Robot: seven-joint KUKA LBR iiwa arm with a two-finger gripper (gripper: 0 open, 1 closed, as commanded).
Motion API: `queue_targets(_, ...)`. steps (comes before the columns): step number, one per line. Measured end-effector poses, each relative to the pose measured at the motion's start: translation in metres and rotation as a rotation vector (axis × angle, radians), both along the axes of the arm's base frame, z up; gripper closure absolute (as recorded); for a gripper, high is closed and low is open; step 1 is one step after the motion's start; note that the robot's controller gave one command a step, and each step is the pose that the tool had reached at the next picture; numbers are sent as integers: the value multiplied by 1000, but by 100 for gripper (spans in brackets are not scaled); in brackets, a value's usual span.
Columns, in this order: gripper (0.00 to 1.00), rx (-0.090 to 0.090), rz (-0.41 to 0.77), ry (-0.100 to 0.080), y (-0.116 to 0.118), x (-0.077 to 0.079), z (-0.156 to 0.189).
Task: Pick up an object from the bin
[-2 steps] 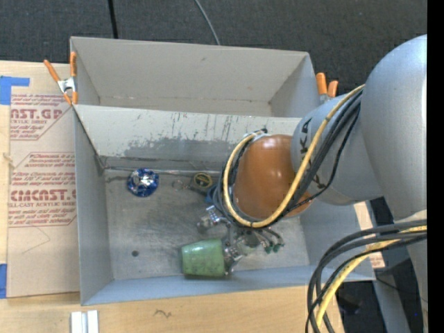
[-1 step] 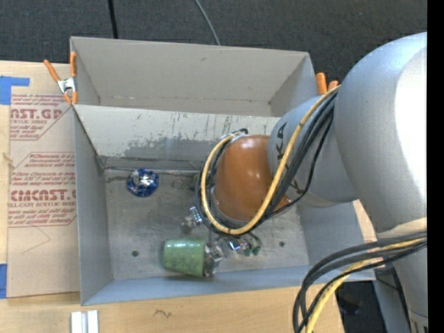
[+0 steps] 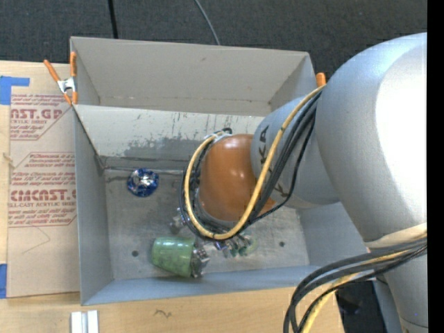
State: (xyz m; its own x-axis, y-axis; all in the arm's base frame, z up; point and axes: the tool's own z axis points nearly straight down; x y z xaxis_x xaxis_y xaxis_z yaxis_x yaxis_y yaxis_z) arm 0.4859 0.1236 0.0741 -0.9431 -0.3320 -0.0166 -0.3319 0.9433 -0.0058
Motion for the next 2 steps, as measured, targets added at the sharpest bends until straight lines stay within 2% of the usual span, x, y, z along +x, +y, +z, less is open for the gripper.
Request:
queue_targets(1,100,2,-2,5,1,-1,0)
queue_targets(2,100,-1,179,7,-21,28,150)
